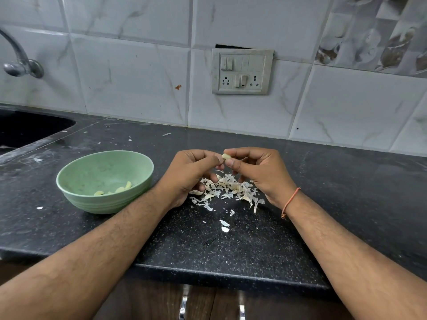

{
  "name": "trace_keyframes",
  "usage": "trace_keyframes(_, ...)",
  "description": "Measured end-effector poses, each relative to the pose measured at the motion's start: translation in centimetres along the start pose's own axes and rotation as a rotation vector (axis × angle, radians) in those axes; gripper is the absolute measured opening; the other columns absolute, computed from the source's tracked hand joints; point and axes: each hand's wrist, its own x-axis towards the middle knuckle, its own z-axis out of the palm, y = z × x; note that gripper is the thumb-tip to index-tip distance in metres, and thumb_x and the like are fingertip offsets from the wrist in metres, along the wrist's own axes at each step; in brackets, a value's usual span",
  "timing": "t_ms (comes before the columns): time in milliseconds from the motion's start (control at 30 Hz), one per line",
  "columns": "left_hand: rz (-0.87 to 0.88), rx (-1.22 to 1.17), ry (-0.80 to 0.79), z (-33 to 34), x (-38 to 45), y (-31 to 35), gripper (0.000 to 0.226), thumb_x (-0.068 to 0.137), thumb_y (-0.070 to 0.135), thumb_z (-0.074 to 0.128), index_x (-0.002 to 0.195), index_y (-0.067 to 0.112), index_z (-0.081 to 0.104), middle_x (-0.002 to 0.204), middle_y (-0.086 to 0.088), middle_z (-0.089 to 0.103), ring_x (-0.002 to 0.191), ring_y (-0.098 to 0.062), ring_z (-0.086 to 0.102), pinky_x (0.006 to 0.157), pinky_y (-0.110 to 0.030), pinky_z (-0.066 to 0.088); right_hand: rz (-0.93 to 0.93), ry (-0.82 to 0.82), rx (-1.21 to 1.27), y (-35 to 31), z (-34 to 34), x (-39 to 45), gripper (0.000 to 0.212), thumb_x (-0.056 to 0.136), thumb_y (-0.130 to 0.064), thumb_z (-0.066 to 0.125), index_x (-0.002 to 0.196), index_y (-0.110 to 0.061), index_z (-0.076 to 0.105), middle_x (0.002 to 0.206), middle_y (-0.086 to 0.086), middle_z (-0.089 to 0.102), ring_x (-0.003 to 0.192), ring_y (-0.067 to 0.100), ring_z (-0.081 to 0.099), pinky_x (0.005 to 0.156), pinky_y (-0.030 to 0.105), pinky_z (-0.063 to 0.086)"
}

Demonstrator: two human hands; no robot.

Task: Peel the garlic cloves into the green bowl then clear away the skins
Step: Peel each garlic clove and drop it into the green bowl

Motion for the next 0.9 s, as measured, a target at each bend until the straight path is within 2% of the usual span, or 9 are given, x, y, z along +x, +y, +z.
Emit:
trace_keyframes(167,-0.001,0.015,-0.003,0.16,-0.09,0.04,0.009,0.098,0.016,0.071,0.094,0.013,0.078,0.089,-0.004,0.074,0.058,-0.015,0.063,0.040,-0.020,0.034,-0.004,-0.001,0.029,-0.10,0.24,-0.13,0.023,0.087,-0.006,0.084,0.107,-0.017,0.083,0.090,0.014,0.079,0.071,0.011,0.068,0.056,0.028,0.056)
trace_keyframes(333,0.017,0.063,-0.001,0.17,0.01,0.04,0.009,0.100,0.013,0.067,0.095,0.013,0.075,0.090,-0.005,0.074,0.065,-0.017,0.069,0.043,-0.022,0.039,0.043,-0.030,0.100,0.00,0.24,-0.21,0.021,0.091,-0.007,0.081,0.111,-0.015,0.082,0.094,0.017,0.080,0.078,0.021,0.069,0.058,0.031,0.055)
trace_keyframes(467,0.031,0.121,0.088,-0.02,0.39,-0.11,0.031,0.098,0.000,0.053,0.078,0.017,0.070,0.074,-0.001,0.069,0.064,-0.015,0.063,0.047,-0.023,0.041,0.064,0.000,0.129,0.07,0.16,-0.06,0.023,0.091,-0.006,0.080,0.114,-0.011,0.081,0.098,0.020,0.078,0.076,0.022,0.068,0.057,0.030,0.054)
trace_keyframes(533,-0.003,0.116,0.107,-0.12,0.61,-0.07,0.032,0.094,0.004,0.050,0.071,0.020,0.065,0.067,0.001,0.061,0.061,-0.015,0.058,0.048,-0.024,0.039,0.077,0.002,0.142,0.14,0.11,-0.04,0.024,0.091,-0.006,0.080,0.114,-0.011,0.081,0.102,0.023,0.078,0.077,0.022,0.069,0.058,0.030,0.054)
trace_keyframes(600,-0.035,0.069,0.093,-0.19,0.60,0.17,0.027,0.093,0.012,0.048,0.074,0.018,0.066,0.069,0.000,0.061,0.062,-0.016,0.057,0.048,-0.025,0.039,0.083,0.000,0.148,0.19,0.07,-0.03,0.024,0.090,-0.008,0.081,0.114,-0.012,0.081,0.103,0.021,0.078,0.078,0.023,0.069,0.059,0.032,0.053)
trace_keyframes(700,-0.009,0.052,0.085,-0.12,0.49,0.16,0.024,0.101,0.020,0.053,0.089,0.014,0.073,0.079,0.002,0.069,0.062,-0.015,0.059,0.047,-0.024,0.040,0.092,0.006,0.148,0.19,0.06,-0.02,0.025,0.090,-0.009,0.082,0.115,-0.012,0.081,0.099,0.016,0.078,0.079,0.024,0.069,0.060,0.034,0.053)
trace_keyframes(767,0.029,0.095,0.112,-0.04,0.46,-0.05,0.020,0.100,0.010,0.058,0.093,0.013,0.076,0.082,0.002,0.074,0.061,-0.014,0.059,0.044,-0.023,0.041,0.105,0.010,0.159,0.15,0.04,-0.03,0.025,0.089,-0.010,0.082,0.114,-0.012,0.081,0.097,0.012,0.078,0.079,0.022,0.069,0.060,0.032,0.053)
trace_keyframes(833,0.047,0.120,0.143,-0.10,0.55,-0.22,0.026,0.098,0.004,0.056,0.086,0.015,0.076,0.077,0.001,0.073,0.060,-0.014,0.058,0.044,-0.023,0.040,0.126,0.023,0.182,0.12,0.04,0.01,0.024,0.089,-0.010,0.082,0.113,-0.013,0.082,0.097,0.009,0.078,0.079,0.018,0.066,0.058,0.028,0.053)
trace_keyframes(900,0.048,0.108,0.146,-0.26,0.59,-0.27,0.025,0.098,0.012,0.061,0.077,0.016,0.073,0.070,-0.002,0.068,0.059,-0.016,0.056,0.045,-0.024,0.040,0.147,0.037,0.213,0.16,0.03,0.12,0.023,0.090,-0.010,0.080,0.113,-0.013,0.082,0.098,0.011,0.078,0.078,0.017,0.064,0.057,0.026,0.053)
